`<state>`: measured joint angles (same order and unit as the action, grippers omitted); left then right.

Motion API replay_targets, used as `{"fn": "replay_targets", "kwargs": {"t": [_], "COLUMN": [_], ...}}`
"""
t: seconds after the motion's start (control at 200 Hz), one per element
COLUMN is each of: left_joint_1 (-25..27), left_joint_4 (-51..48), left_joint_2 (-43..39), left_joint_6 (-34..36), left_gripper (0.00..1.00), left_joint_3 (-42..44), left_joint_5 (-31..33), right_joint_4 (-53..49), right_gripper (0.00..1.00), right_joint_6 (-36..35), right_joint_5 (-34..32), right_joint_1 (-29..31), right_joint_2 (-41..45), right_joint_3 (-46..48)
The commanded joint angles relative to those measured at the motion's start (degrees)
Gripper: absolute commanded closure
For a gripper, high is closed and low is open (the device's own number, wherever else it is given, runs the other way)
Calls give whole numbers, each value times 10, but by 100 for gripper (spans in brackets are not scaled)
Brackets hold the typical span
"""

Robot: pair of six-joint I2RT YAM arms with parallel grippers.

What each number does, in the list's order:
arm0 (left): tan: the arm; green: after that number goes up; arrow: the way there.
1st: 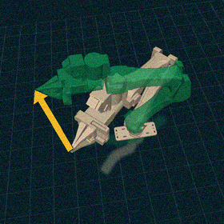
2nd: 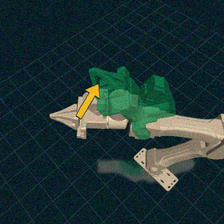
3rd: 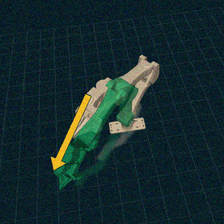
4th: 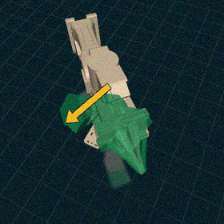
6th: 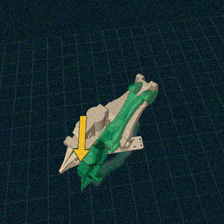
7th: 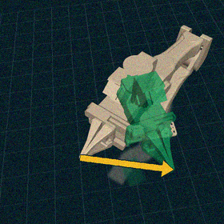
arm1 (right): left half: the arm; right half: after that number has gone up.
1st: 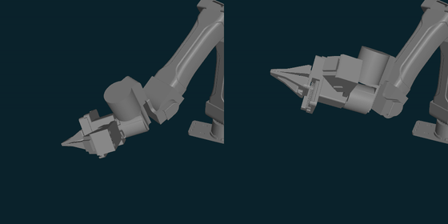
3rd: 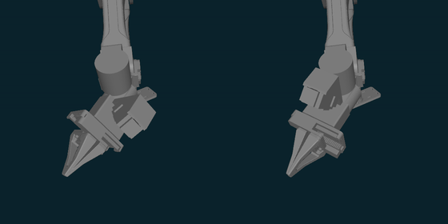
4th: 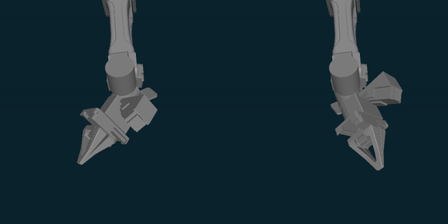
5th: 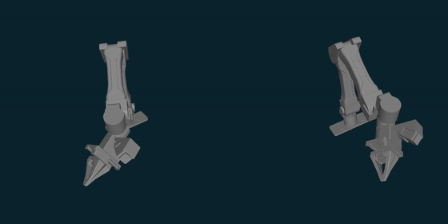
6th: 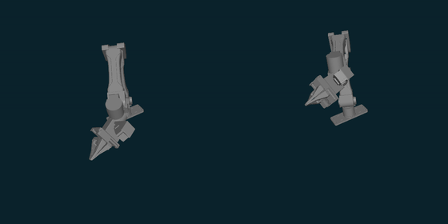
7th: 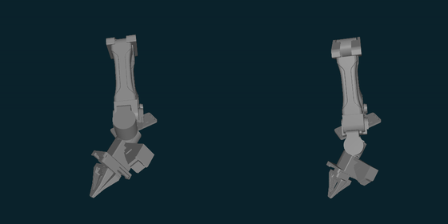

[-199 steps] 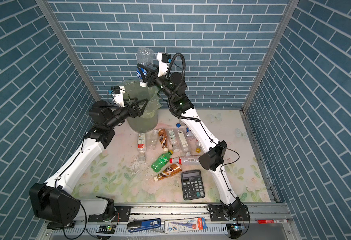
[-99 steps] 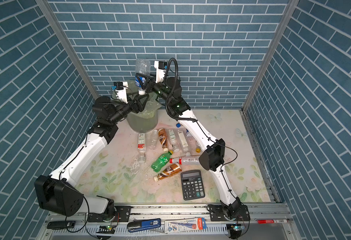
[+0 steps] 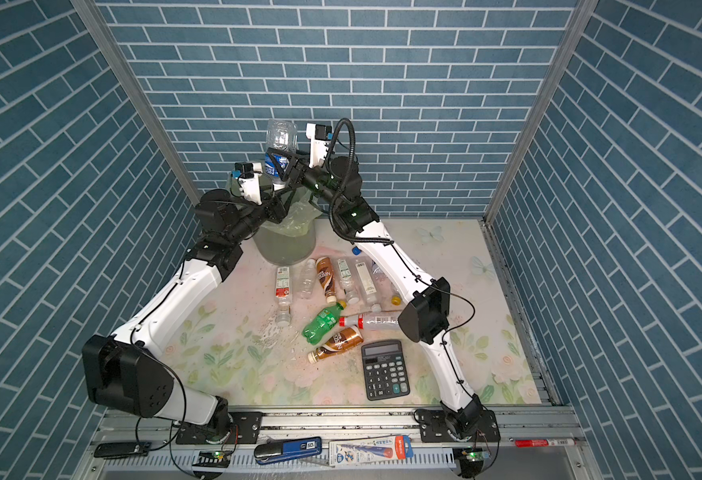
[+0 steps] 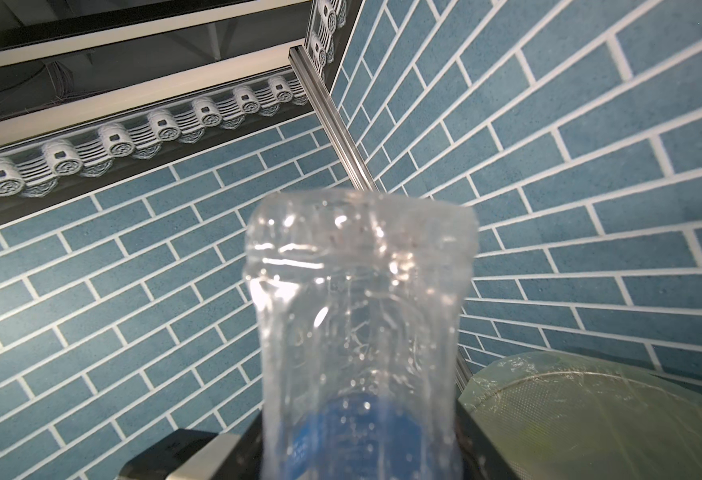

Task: Throw the plastic bottles in the bin
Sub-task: 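Carry the bottle over the bin while the left gripper rises to meet it, then close the left gripper on the bottle and open the right gripper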

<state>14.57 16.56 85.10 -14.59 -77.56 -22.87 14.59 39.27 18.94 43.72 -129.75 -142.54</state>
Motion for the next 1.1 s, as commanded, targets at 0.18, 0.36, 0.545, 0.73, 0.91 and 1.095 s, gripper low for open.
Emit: {"fn": "replay_targets", "kwargs": {"t": [0.18,0.36,0.545,0.73,0.91,1.095], "left_joint_1": [2,2,2,1,-1,-9], "left_joint_4": [11,-2,-21,-39,-58,-71], "left_joint_2": [1,-7,-13,-16,-22,-27], "left_joint_6": [2,6,15,24,36,39], "left_gripper": [74,81,85,87,88,88], "left_joint_3": [-22,-20,-23,-28,-30,-34], "left_joint_5": [3,13,25,33,48,49], "right_joint_4": [24,14,6,4,-1,-7], "right_gripper": [70,68,59,47,33,20], "right_joint_6": [29,23,21,16,-2,-23], "right_joint_5": [13,8,6,7,3,-5], "right_joint_1": [5,5,4,5,5,3], "right_joint_2": [29,35,37,55,72,90], "right_joint_3": [13,15,18,22,36,48]}}
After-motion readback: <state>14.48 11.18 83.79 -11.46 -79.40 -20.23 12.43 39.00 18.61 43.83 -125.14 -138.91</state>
